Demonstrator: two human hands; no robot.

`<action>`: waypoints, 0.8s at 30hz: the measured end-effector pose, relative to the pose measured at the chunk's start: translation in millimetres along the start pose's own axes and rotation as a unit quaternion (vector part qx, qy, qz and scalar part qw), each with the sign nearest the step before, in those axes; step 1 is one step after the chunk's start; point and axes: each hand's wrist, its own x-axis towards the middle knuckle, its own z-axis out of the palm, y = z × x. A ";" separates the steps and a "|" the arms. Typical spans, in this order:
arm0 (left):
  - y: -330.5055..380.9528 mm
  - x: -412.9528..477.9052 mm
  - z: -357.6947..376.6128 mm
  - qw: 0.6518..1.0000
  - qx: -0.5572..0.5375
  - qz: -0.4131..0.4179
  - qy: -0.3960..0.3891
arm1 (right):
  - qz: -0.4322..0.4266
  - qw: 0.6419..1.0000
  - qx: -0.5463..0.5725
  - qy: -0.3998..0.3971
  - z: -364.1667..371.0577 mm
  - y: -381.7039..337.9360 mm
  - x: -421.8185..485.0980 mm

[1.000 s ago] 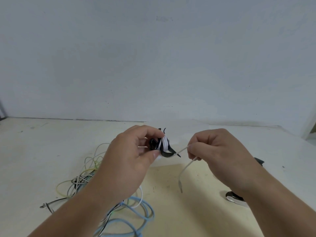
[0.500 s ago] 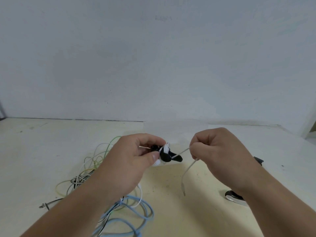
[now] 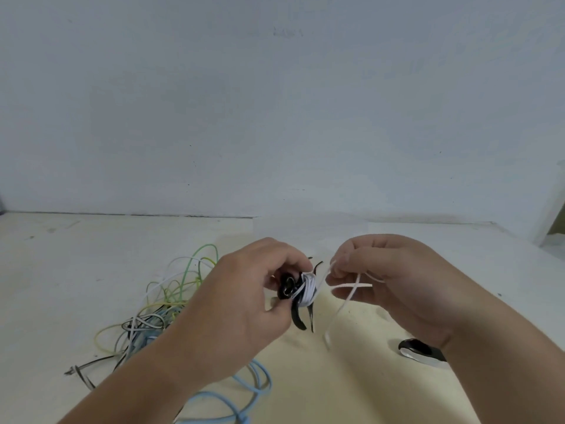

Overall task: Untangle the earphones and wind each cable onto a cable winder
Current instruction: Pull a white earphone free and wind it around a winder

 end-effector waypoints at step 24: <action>3.9 0.2 -4.9 0.986 -0.154 -0.039 -0.043 | 0.014 0.994 0.030 -0.105 -13.1 10.2 4.6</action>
